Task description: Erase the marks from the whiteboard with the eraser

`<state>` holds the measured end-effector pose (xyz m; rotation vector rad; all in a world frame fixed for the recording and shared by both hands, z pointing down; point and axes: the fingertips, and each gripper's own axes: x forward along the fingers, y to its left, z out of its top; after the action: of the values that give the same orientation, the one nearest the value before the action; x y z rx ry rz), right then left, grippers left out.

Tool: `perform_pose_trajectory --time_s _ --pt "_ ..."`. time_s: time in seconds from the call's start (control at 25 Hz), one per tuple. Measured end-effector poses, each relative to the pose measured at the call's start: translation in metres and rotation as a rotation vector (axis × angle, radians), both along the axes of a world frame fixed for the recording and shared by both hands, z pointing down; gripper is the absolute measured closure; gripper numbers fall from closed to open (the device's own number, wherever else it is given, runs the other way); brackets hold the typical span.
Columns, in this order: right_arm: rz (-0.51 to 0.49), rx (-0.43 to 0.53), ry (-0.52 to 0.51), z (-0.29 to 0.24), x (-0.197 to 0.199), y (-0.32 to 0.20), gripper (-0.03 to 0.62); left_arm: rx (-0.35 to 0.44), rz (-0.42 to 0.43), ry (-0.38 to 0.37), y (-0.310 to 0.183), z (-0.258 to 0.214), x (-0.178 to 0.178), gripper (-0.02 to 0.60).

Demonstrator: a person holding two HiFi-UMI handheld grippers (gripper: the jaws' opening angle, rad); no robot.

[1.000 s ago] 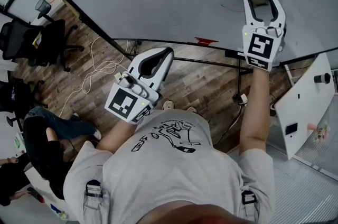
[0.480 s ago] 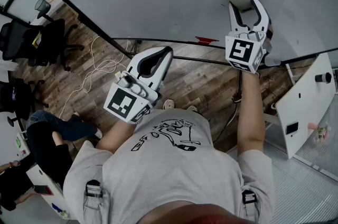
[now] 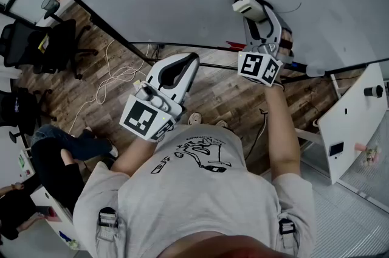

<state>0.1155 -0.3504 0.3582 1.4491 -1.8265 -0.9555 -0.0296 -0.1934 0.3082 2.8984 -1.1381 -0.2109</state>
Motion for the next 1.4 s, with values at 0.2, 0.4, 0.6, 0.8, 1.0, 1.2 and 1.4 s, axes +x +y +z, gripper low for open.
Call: perform_pose_trajectory --time_s 0.2,0.4,0.6,0.8,1.0,1.2,1.4 --pt "-0.024 -0.031 0.092 0.031 -0.011 0.000 0.338 0.002 -0.007 0.002 0.000 -0.001 0.001 0.555" --pt "-0.030 -0.057 0.103 0.030 -0.013 0.000 0.336 0.003 -0.009 0.002 0.000 -0.002 0.001 0.555" --pt "-0.020 -0.043 0.058 0.013 0.002 0.001 0.336 0.001 -0.006 0.008 0.002 -0.003 0.004 0.555" --pt "0.015 -0.007 -0.002 -0.017 0.033 0.002 0.336 0.003 -0.001 0.006 0.003 -0.003 0.006 0.555" --pt "0.068 0.055 -0.112 -0.065 0.080 0.003 0.335 -0.002 0.011 0.007 0.002 -0.002 0.008 0.555" --pt "0.143 0.128 -0.181 -0.107 0.140 0.005 0.335 -0.014 0.017 0.011 0.002 0.002 0.010 0.555" --pt "0.165 0.152 -0.220 -0.116 0.157 0.008 0.336 -0.012 0.018 0.008 0.004 0.001 0.011 0.555"
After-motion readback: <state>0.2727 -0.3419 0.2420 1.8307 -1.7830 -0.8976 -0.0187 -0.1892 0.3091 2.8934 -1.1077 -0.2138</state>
